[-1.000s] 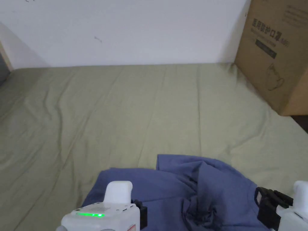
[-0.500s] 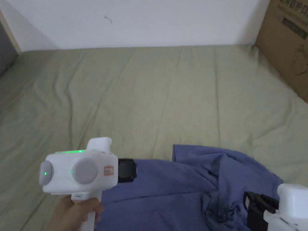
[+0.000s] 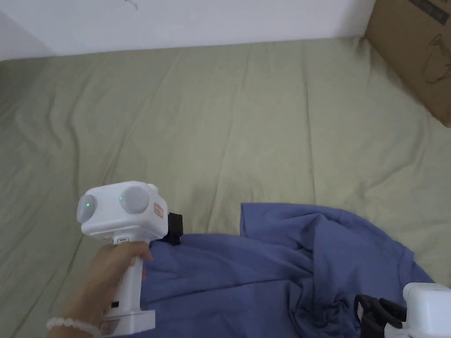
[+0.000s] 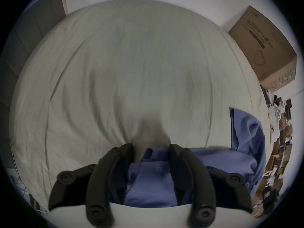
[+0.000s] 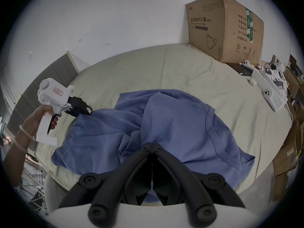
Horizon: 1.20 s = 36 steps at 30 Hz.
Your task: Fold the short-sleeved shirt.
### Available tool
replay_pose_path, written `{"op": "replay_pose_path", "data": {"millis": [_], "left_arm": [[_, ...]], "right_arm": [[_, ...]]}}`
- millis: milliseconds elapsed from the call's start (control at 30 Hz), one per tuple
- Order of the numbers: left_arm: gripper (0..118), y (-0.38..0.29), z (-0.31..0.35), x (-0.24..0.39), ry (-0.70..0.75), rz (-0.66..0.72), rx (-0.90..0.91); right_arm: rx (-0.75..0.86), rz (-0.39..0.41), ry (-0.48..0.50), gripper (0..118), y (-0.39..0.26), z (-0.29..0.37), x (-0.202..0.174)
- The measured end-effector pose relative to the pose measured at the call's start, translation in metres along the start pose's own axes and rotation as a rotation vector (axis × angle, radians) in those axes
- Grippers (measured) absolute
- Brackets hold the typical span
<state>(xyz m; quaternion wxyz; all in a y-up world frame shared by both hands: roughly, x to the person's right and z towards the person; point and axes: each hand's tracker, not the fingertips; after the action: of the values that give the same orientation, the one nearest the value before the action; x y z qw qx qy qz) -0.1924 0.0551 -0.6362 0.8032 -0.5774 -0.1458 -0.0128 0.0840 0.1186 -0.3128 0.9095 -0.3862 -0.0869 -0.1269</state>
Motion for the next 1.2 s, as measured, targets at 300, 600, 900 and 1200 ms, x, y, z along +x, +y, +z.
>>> {"op": "replay_pose_path", "data": {"millis": [300,600,900,1200], "left_arm": [[11,-0.009,0.018,0.013,0.047,-0.087,0.039],[12,-0.031,0.098,-0.001,-0.094,-0.031,0.211],[12,-0.078,0.134,-0.002,-0.049,-0.052,0.276],[12,-0.089,0.133,-0.006,-0.015,-0.026,0.29]], "right_arm": [[-0.03,-0.021,0.026,2,0.005,-0.008,0.01],[0.008,0.17,0.03,96,0.12,-0.055,0.049],[-0.321,0.453,-0.08,94,0.174,-0.205,0.065],[-0.339,0.469,-0.07,5,0.136,-0.22,0.045]]}}
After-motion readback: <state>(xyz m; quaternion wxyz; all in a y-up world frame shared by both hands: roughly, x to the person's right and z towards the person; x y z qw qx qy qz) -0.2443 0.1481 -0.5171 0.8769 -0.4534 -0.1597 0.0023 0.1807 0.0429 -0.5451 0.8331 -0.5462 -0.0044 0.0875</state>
